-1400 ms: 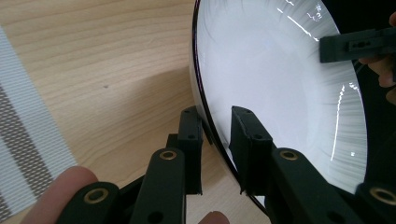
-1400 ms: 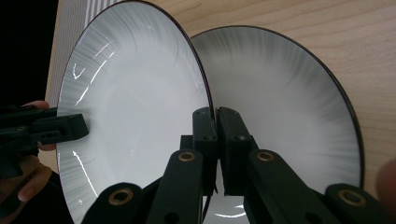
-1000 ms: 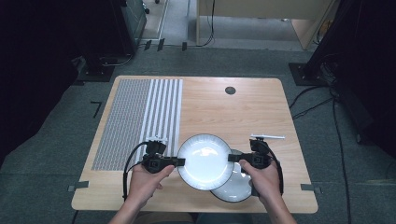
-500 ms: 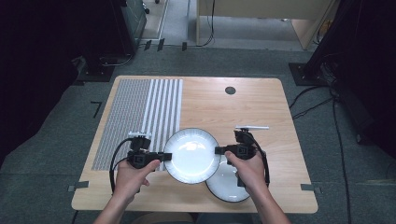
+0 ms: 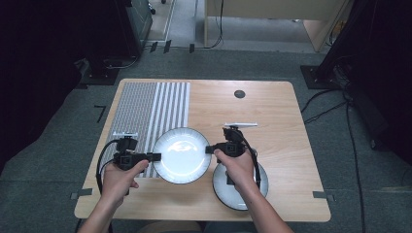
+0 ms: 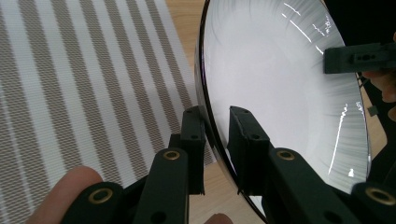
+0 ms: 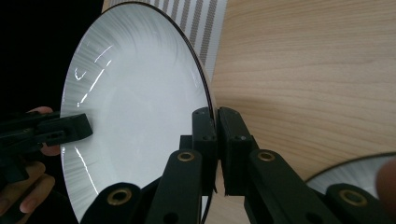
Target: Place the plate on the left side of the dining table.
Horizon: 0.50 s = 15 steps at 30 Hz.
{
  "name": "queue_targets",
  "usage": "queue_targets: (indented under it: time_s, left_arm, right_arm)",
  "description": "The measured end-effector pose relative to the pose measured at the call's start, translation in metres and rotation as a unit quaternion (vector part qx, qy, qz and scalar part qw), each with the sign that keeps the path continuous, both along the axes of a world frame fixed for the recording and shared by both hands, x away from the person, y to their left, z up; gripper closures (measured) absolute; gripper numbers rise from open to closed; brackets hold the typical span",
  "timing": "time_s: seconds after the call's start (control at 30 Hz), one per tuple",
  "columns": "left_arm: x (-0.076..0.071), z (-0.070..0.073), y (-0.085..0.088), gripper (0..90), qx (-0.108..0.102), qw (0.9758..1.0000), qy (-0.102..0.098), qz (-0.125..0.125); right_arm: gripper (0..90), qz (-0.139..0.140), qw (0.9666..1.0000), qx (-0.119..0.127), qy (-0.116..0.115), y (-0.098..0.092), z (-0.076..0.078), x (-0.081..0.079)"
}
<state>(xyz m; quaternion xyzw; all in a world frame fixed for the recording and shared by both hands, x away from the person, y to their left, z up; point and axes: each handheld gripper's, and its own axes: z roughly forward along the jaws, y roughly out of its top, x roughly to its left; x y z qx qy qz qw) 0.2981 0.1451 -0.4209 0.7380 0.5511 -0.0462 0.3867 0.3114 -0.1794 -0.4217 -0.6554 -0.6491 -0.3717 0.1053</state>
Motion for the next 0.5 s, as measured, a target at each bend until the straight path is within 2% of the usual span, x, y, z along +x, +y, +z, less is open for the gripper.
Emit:
queue_targets:
  time_s: [0.23, 0.5]
  left_arm:
    - [0.007, 0.001, 0.020, 77.5, 0.000, 0.9999, 0.002, 0.016]
    - [0.018, 0.007, 0.040, 77.6, 0.016, 0.9993, -0.004, 0.033]
  right_arm:
    - [87.1, 0.007, 1.0000, -0.001, 0.003, 0.022, -0.001, 0.011]
    - [87.2, 0.010, 0.9999, 0.007, 0.005, 0.046, -0.002, 0.027]
